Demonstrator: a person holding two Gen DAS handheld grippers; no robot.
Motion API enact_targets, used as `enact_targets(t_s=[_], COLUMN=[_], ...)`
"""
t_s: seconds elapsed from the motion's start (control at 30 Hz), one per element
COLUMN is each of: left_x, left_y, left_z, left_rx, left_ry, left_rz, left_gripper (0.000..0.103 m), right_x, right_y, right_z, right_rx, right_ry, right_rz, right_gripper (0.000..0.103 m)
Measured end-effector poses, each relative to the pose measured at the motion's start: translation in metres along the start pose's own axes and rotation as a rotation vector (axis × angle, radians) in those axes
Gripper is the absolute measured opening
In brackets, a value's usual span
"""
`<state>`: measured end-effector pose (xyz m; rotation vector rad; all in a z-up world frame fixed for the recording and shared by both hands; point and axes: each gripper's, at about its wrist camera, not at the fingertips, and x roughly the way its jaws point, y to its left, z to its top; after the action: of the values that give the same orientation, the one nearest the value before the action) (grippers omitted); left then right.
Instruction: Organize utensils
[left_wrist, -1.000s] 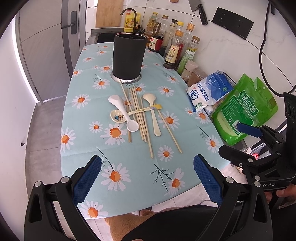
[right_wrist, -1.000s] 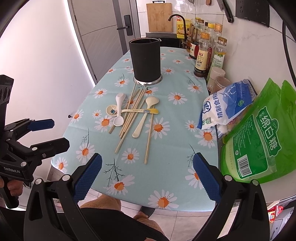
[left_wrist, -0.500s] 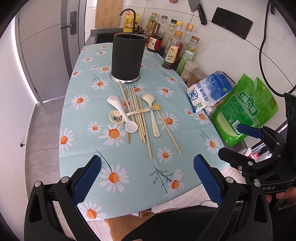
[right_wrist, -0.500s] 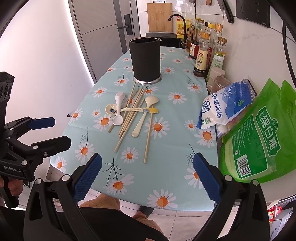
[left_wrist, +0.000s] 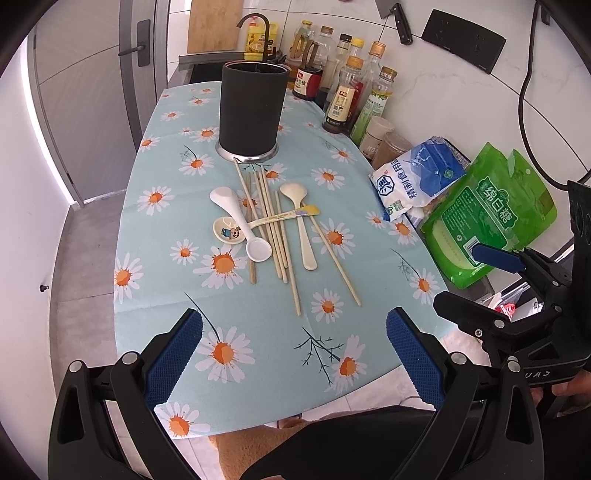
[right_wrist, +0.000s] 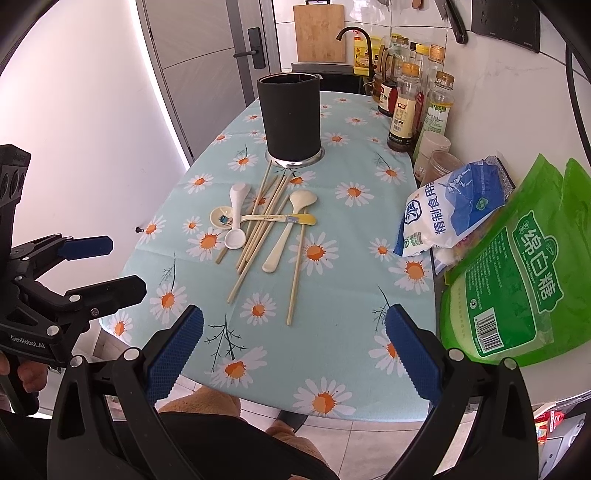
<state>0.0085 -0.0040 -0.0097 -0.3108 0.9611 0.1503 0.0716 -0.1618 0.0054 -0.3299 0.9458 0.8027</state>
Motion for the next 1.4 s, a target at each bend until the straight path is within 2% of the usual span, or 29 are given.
enact_targets(t_s=[0.57,0.7,0.93,1.07,1.27,1.4], left_x=[0.005,0.012,0.031,0.05,0.077,0.095], left_y=[0.004,0.012,0.033,0.048,0.078,0.105], left_z=[0.002,0.005,0.014,0.022,0.046,0.063], left_rx=[-0.007,-0.024,-0.067,-0.091,-0.141,-0.239], left_ry=[0.008,0.034,0.06,0.088,0.105,0.119], left_rz=[0.004,-0.011,-0.024,-0.069,-0.09,-0.177], left_gripper=[0.097,0.097,0.097,0.097,0.096,0.096], right_x=[0.005,0.011,0.025,0.048,0.081,0.098], right_y=[-0.004,-0.007,-0.002,-0.004,-0.012,-0.015], right_z=[0.003,0.01,0.025,0.033,0.041,0.045], right_rx=[0.013,0.046,0.054,0.095,0.201,0.256], right_ry=[0.005,0.02,0.016,0.038,0.088,0.113], right_rz=[0.003,0.047,0.072,0.091,0.152,0.195], right_gripper=[0.098,0.098,0.098,0.098,0.098,0.096])
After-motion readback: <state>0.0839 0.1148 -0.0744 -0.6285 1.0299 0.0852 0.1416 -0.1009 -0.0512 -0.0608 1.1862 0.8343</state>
